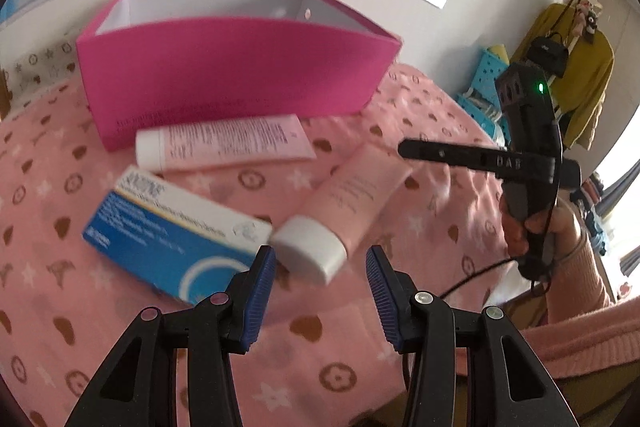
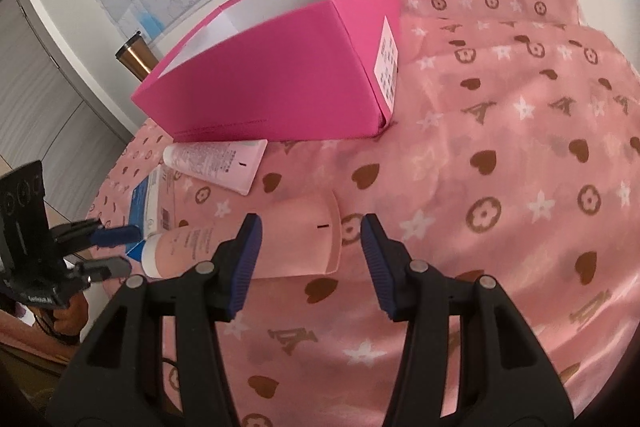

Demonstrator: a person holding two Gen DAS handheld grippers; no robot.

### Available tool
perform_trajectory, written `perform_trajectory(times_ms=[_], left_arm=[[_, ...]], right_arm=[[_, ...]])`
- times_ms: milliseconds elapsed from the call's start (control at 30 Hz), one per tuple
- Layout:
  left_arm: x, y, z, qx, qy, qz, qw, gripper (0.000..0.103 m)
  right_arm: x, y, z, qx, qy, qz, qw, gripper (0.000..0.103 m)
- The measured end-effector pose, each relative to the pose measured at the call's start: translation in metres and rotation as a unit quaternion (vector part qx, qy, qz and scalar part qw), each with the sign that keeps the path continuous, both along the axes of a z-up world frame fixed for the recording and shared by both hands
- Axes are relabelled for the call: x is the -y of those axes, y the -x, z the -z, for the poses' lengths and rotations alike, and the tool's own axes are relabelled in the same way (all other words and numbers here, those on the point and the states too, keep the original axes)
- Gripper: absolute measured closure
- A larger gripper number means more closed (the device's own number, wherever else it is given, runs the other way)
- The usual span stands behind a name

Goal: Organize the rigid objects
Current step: 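Move the left tool to the peach-pink tube and grasp its white cap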

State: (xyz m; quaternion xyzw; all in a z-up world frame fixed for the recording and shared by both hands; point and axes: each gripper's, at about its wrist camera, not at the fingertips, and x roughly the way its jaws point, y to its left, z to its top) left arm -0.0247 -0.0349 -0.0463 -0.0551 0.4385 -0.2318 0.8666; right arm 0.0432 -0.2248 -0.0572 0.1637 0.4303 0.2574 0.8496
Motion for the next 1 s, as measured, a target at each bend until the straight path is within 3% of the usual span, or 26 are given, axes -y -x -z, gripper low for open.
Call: perform_trajectory(times_ms=[567,1000], left_arm=[[0.004,-0.012,0.005,-0.025,0.021,-0.010,0.9994,0.055],[0.009,-0.033,0.005,-0.020,0.003,-0.029,0.9994,0.056]], right_arm=[[-0.012,0.004,0.009,-0.006,-0.004,-0.012,1.000,0.050],[-0.005,0.014,0.009,-0.009,-0.017,-0.013,1.000,0.048]])
